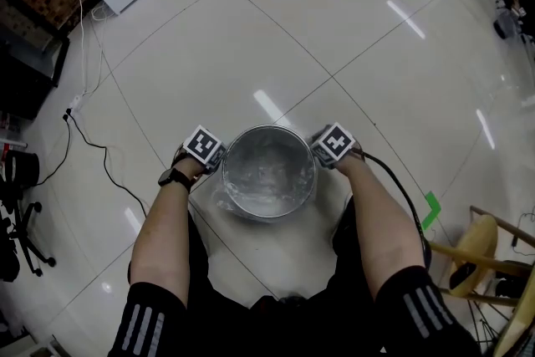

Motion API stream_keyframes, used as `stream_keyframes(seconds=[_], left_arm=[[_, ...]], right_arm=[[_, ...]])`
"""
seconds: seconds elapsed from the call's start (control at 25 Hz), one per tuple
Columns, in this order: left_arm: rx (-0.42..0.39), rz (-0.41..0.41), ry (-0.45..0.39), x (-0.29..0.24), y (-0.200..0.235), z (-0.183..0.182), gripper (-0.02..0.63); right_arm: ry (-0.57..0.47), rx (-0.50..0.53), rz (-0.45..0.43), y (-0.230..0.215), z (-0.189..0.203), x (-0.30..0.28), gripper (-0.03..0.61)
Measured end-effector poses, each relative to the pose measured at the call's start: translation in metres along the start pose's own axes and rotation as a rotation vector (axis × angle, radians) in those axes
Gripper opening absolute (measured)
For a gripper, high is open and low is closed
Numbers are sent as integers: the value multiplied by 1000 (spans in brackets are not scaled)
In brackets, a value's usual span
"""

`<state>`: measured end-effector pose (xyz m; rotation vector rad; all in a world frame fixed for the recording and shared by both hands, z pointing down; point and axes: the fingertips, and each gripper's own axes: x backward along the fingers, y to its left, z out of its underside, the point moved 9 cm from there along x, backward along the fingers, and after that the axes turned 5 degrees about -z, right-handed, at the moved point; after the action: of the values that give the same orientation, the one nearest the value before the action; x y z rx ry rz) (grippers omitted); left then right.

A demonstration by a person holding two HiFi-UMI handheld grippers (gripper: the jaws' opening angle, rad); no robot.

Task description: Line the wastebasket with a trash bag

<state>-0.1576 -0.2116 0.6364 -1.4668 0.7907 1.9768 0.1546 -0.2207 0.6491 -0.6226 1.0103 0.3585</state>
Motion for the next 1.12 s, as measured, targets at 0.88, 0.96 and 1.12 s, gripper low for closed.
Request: stream_keyframes(seconds=[0.88,0.96,1.12], left_arm=[[-215,-135,-6,121,-59,59,127],[-245,-132,31,121,-71,75,142],[-306,-81,49,119,-106,91,176]], right_arm=[[-19,230,75,90,-1,125,142],[23,276,68,111,4,131,144],[51,227,5,135,23,122,147]])
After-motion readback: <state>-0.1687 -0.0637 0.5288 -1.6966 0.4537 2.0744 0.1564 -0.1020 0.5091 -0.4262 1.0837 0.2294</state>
